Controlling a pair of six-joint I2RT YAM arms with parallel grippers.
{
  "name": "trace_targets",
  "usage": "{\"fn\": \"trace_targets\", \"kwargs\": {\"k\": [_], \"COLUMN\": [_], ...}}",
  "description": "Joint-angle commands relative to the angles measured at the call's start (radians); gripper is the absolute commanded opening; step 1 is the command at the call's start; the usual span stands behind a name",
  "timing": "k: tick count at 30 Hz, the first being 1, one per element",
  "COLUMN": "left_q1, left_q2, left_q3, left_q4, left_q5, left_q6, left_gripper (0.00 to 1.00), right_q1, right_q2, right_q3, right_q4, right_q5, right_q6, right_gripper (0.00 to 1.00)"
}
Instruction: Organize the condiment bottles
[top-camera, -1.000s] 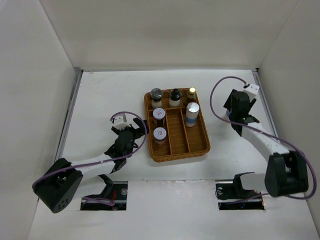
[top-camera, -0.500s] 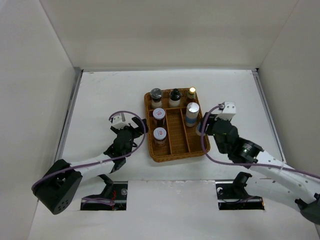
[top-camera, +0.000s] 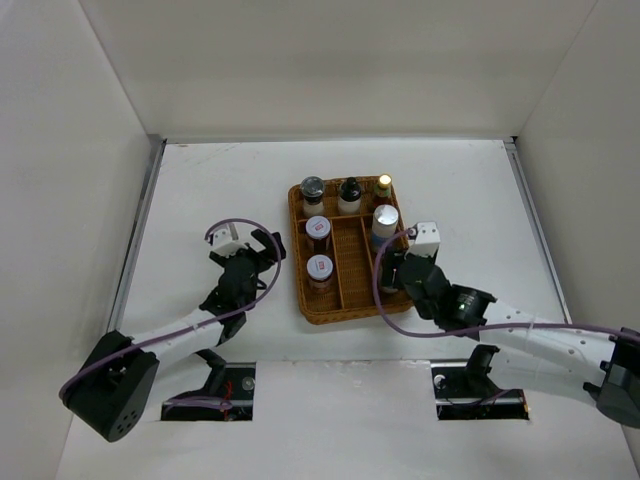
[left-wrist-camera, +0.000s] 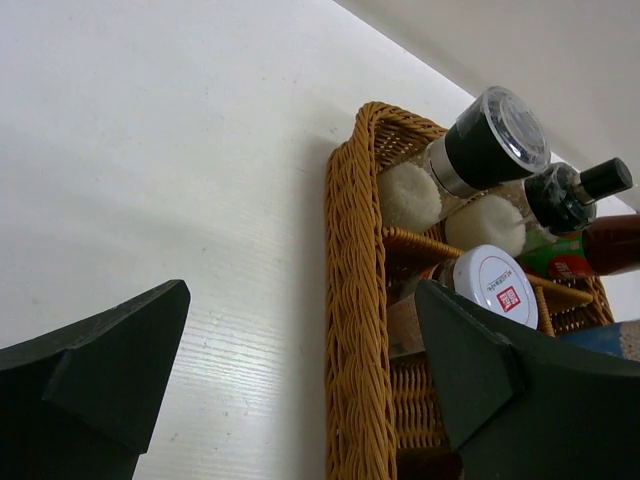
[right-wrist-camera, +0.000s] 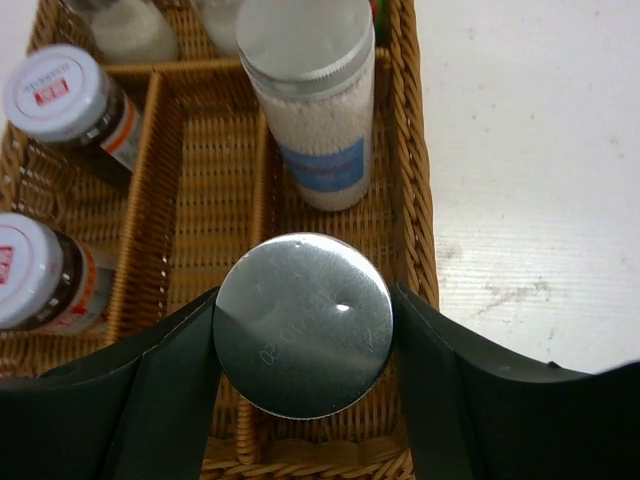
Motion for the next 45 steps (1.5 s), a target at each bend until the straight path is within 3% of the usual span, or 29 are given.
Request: {"fn": "trace_targets", "kwargs": {"k": [1,6,11,15,20,27,31,45], "left_q1": [0.014,0.016,0.014,0.019,0.025,0.048,0.026,0.01], "left_q2": [-0.028,-0.03,-0.039,-0.06,-0.091,-0.131,-0.172,-0.156], "left_q3": [0.009,0.024,0.053,0.076,0.116,0.188,0.195,0.222], "left_q4": [-0.004,-0.051,-0.128,-0.215,-0.361,-0.576,-0.663,-0.664], "left_q5": [-0.001,0.019,0.044,0.082,0.072,0.064,0.075,0.081], "left_q6": [-0.006,-0.009,-0.023,-0.046,-0.071,-0.077,-0.082,-0.072], "left_gripper": [1.0,1.0,1.0,1.0,1.0,1.0,1.0,1.0], "right_q1": [-0.012,-0.03,-0.04,-0.067,-0.196,-0.599,-0.739,-0.745], "right_q2": [-0.039,-0.036,-0.069,-0.195,-0.263,-0.065,0.027,0.078], "right_q3": [-0.04,-0.11,-0.109,-0.074,-0.052,-0.055,-0.115,-0.167], "right_q4": [0.134,0.178,0.169,0.157,0.21,0.371,0.41,0.489], "right_q5": [-0.021,-0.048,-0.045,-0.038,-0.062,-0.195,-0.291,-0.303], "right_q6": [0.049,0.078,0.066,0.037,0.022,0.159,0.278,0.309], "right_gripper": [0.57,0.63,1.0,1.0,1.0,1.0,1.0,1.0]}}
